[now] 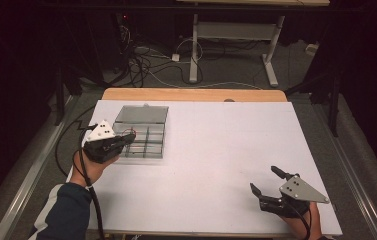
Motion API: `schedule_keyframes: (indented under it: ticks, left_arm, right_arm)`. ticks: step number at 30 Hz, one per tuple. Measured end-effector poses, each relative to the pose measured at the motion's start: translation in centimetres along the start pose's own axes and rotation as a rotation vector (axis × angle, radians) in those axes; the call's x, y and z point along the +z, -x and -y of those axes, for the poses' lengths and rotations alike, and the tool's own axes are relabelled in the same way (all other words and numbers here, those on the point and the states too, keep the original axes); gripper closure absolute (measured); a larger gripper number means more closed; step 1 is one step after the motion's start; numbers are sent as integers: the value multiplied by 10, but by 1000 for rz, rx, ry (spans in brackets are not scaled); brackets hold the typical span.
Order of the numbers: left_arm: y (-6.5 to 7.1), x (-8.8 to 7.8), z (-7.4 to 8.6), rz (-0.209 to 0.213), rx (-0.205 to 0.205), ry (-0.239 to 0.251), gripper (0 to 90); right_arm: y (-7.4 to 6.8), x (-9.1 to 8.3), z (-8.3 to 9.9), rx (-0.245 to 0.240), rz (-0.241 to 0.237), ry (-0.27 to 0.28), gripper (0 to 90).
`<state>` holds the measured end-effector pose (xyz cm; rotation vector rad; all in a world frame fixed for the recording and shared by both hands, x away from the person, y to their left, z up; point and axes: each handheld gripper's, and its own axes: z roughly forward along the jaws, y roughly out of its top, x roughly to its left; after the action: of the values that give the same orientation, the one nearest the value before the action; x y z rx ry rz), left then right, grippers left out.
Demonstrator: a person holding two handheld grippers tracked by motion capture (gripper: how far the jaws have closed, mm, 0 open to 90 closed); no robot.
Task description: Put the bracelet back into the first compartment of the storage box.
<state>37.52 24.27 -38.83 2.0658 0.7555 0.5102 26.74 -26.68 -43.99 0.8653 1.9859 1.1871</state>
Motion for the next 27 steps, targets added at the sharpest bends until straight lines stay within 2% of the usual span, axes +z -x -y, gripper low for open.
schedule_keyframes:
  ticks: [7, 11, 23, 27]
  left_arm:
    - [-16, 8, 2, -25, -44, -19, 861]
    - [-32, 18, 5, -34, -90, -32, 860]
    - [-53, 45, 3, -78, -106, -124, 860]
    - [-63, 55, 7, -94, -142, -161, 859]
  right_arm:
    - [1, 0, 1, 0, -2, -3, 167]
    - [1, 1, 1, 1, -5, -6, 176]
    - [1, 1, 2, -1, -4, -10, 179]
    - [2, 1, 3, -5, -5, -8, 183]
